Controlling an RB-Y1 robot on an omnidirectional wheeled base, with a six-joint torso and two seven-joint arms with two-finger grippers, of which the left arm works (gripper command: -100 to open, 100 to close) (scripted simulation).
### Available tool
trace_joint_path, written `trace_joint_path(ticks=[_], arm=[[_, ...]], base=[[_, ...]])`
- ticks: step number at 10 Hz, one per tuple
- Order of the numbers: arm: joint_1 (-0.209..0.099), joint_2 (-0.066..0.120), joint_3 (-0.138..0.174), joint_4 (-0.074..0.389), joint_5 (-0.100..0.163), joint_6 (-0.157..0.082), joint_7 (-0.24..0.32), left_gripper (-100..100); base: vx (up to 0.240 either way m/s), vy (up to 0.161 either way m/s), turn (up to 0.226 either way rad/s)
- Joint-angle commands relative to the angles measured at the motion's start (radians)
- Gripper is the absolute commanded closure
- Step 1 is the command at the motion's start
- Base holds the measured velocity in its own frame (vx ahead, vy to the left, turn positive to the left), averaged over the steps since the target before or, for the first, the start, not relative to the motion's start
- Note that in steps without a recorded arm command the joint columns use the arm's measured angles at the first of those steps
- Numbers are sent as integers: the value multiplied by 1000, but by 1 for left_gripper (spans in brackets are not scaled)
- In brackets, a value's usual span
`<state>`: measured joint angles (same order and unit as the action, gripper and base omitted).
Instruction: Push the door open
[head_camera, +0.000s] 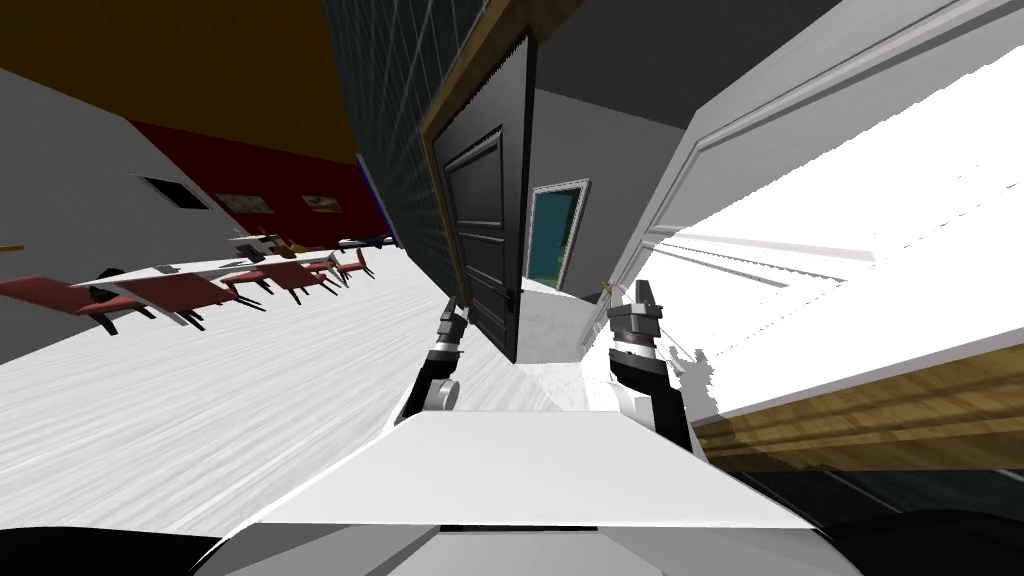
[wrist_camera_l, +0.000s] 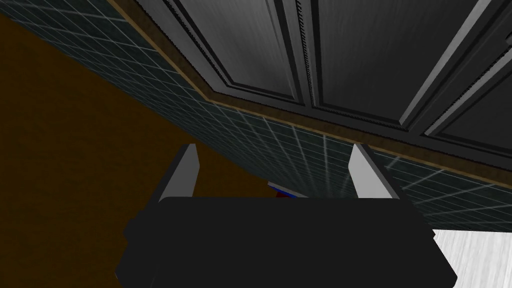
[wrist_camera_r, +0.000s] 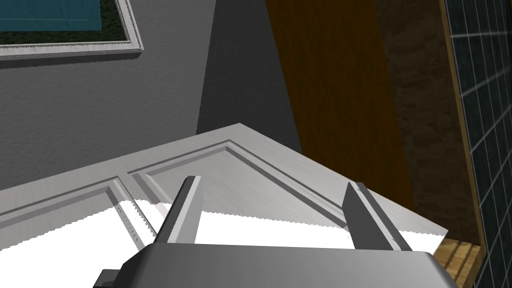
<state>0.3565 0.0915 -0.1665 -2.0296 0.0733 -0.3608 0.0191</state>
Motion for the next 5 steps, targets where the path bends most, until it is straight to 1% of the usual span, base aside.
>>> trace_joint_path(ticks=[1,5], arm=[[-15,5,-21,36,-4,6,4,-100],[-64,22,-63,134,-10,20,19,-100]], base=[[79,99,-116],[77,111,-140]])
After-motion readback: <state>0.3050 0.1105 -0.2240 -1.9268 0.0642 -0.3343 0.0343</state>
